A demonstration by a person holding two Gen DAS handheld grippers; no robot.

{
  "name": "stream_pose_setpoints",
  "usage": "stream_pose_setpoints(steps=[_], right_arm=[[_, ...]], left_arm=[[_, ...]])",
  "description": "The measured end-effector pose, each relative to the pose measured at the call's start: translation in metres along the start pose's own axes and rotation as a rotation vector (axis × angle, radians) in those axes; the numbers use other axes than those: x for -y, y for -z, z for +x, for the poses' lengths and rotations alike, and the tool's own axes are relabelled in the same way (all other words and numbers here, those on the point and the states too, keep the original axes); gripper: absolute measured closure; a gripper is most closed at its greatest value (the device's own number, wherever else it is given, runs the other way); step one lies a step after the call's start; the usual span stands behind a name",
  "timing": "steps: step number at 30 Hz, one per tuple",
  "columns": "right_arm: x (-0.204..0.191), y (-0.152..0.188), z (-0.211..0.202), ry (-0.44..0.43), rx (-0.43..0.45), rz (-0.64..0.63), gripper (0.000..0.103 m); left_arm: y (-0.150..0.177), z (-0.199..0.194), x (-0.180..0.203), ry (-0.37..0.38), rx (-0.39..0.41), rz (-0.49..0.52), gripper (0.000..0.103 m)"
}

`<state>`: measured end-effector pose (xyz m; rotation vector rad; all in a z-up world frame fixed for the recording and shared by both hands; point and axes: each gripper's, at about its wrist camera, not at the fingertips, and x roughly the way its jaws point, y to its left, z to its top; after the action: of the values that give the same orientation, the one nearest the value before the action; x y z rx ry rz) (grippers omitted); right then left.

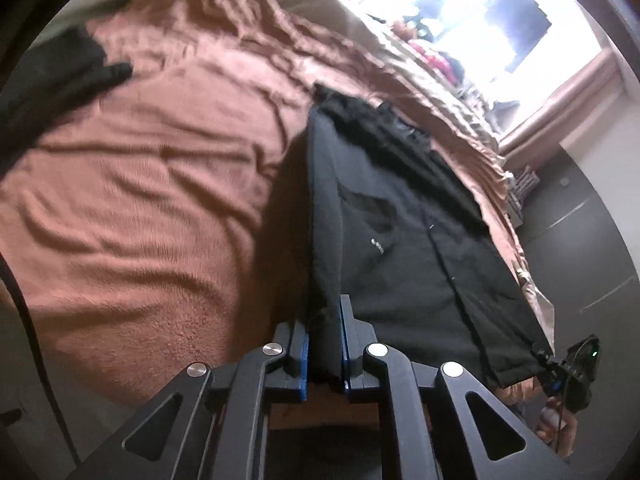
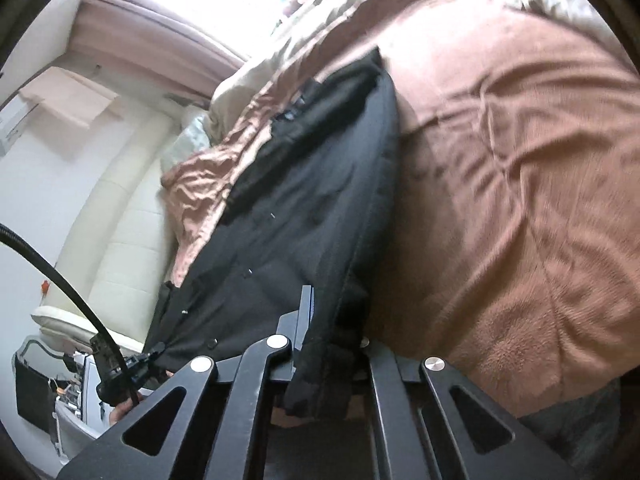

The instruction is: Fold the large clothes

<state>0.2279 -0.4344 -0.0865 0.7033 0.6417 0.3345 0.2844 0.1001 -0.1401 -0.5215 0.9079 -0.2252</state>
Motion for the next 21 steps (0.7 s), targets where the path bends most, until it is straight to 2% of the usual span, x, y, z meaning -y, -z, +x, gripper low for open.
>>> stream_pose_setpoints(steps=[5,13,16,21], right_arm=[[-0.014,0.015,-0.036,-0.027,0.027,-0.040,0.103],[-0.044,0.031,-0.105,-0.082,0.071,-0.138,0.103],[-0.052,0.038,-0.125,-0.119,0.059,-0.159,0.103],[-0.057,0.046,-0.154,-0.148,0.058,-0.203,0.103]], left_arm=[[-0.001,-0.040,0.014,0.010,0.061,0.021,0.092],[0.015,-0.116,0.042,0.036,0.171,0.059,0.092],[0.023,-0.143,0.045,0.070,0.183,0.052,0.092],[0.037,-0.183,0.060,0.059,0.207,0.077,0.092]])
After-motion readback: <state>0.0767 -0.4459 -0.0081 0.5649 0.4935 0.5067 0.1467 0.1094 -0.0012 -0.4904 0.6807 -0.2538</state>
